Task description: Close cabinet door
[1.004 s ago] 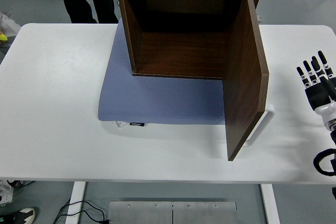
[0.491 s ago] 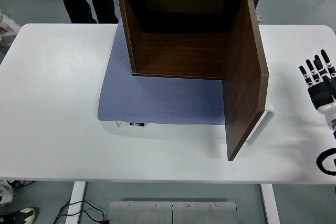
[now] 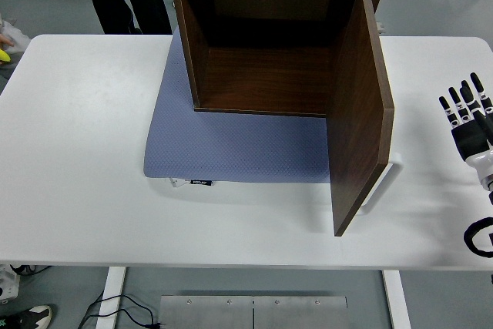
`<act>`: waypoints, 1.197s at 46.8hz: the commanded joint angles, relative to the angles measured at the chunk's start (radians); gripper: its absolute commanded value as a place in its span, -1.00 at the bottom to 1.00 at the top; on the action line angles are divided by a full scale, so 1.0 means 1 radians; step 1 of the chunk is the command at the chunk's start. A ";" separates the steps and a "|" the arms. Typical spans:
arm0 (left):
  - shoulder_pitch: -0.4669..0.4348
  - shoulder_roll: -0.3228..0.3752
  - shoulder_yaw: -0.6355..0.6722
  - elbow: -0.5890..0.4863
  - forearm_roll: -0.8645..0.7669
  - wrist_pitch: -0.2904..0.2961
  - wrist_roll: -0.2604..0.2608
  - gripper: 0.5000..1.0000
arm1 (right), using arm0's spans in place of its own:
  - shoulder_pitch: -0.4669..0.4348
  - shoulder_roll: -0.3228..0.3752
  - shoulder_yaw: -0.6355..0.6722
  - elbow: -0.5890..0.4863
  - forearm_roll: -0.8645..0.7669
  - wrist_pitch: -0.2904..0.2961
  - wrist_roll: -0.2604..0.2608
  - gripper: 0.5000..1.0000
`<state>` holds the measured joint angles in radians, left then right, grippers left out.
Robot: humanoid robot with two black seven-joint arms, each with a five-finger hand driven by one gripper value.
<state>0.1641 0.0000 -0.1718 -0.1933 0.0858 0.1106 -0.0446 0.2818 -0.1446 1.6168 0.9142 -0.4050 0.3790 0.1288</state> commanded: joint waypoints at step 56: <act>0.000 0.000 0.000 0.000 0.000 0.000 0.000 1.00 | -0.242 -0.213 0.037 0.098 0.003 0.155 -0.002 1.00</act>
<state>0.1641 0.0000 -0.1718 -0.1933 0.0859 0.1103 -0.0444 0.0601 -0.3497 1.6413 0.9904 -0.4025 0.5284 0.1270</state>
